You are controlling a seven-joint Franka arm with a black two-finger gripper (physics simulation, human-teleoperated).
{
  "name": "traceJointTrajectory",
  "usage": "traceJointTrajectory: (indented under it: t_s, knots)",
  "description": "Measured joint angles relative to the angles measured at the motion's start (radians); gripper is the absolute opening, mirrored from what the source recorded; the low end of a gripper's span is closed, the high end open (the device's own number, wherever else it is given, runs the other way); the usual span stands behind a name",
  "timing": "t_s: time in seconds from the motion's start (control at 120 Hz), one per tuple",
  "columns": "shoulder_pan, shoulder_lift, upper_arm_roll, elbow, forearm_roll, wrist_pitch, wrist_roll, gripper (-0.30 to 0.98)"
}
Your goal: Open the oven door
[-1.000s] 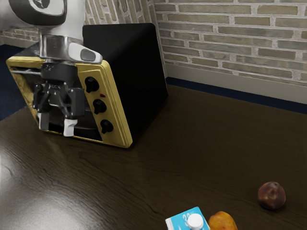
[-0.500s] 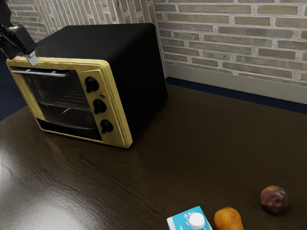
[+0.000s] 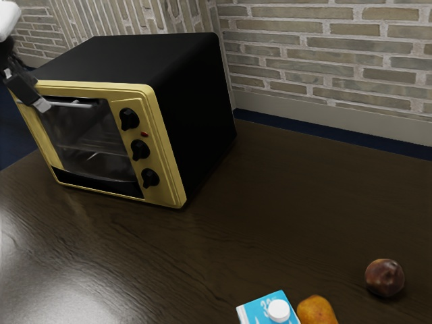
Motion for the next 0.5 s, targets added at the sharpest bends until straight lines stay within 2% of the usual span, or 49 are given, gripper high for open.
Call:
traceJointTrajectory:
  t_s: [0.183,0.4,0.5]
  knots:
    - [0.0,0.029,0.009,0.009,-0.017,0.029,0.102,0.69]
    - [-0.01,0.185,0.039,0.112,-0.071,0.011,0.189,0.68]
    - [-0.068,0.203,0.112,0.116,-0.111,0.006,0.225,0.68]
